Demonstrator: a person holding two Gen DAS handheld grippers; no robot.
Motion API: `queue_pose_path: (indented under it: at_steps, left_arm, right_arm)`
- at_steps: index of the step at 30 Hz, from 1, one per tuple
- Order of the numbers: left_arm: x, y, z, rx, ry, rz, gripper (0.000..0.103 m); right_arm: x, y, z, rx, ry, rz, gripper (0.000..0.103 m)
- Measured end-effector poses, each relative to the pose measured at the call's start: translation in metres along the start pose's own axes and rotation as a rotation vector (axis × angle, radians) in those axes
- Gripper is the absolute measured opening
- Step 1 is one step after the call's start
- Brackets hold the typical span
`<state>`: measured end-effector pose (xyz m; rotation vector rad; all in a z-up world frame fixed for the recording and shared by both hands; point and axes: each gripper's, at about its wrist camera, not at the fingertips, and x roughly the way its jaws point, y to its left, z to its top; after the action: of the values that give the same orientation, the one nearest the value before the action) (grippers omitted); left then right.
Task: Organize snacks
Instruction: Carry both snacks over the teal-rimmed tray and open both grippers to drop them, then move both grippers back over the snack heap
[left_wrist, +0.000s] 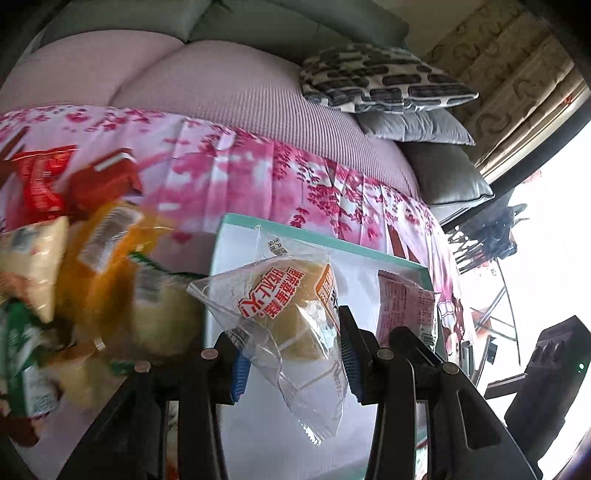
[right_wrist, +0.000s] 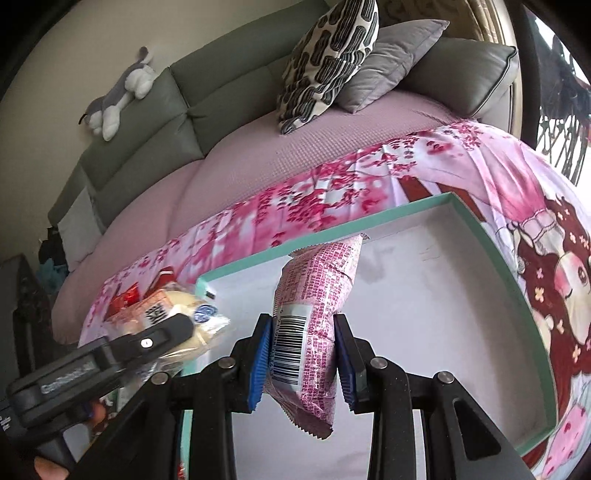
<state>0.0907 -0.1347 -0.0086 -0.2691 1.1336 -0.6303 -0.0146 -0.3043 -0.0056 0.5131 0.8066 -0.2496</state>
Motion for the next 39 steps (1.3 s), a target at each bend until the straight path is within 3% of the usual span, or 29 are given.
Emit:
queue_pose_path:
  at_steps: [7,11,14,15,18,22,26,28,33,39]
  left_arm:
    - [0.029,-0.003,0.009,0.019,0.023,-0.019,0.044]
    - [0.039,0.001,0.009,0.019,0.039,0.010,0.045]
    - [0.038,0.002,0.009,0.021,0.042,0.024,0.058]
    - [0.035,0.003,0.009,0.020,0.041,0.027,0.065]
    - [0.022,0.000,0.009,0.034,0.035,0.044,0.068]
    - [-0.003,-0.007,0.003,0.070,-0.001,0.072,0.083]
    - [-0.028,-0.005,-0.006,0.107,-0.058,0.161,0.088]
    - [-0.040,-0.001,-0.008,0.118,-0.092,0.220,0.092]
    - [-0.063,0.013,-0.015,0.118,-0.180,0.365,0.094]
    - [-0.076,0.041,-0.036,0.087,-0.186,0.499,0.095]
  right_arm:
    - [0.020,-0.019,0.007,0.026,0.029,-0.016,0.036]
    - [0.029,-0.024,0.006,0.023,0.068,-0.053,0.038]
    - [0.029,-0.023,0.006,0.002,0.076,-0.084,0.044]
    - [0.028,-0.023,0.006,0.003,0.078,-0.088,0.051]
    - [0.022,-0.021,0.006,-0.009,0.075,-0.100,0.062]
    - [0.012,-0.016,0.004,-0.031,0.065,-0.133,0.073]
    - [0.002,-0.012,-0.003,-0.043,0.054,-0.134,0.081]
    - [-0.002,-0.009,-0.007,-0.059,0.048,-0.141,0.091]
    - [-0.009,0.003,-0.022,-0.078,0.046,-0.134,0.098]
    - [-0.019,0.033,-0.036,-0.124,0.018,-0.119,0.103]
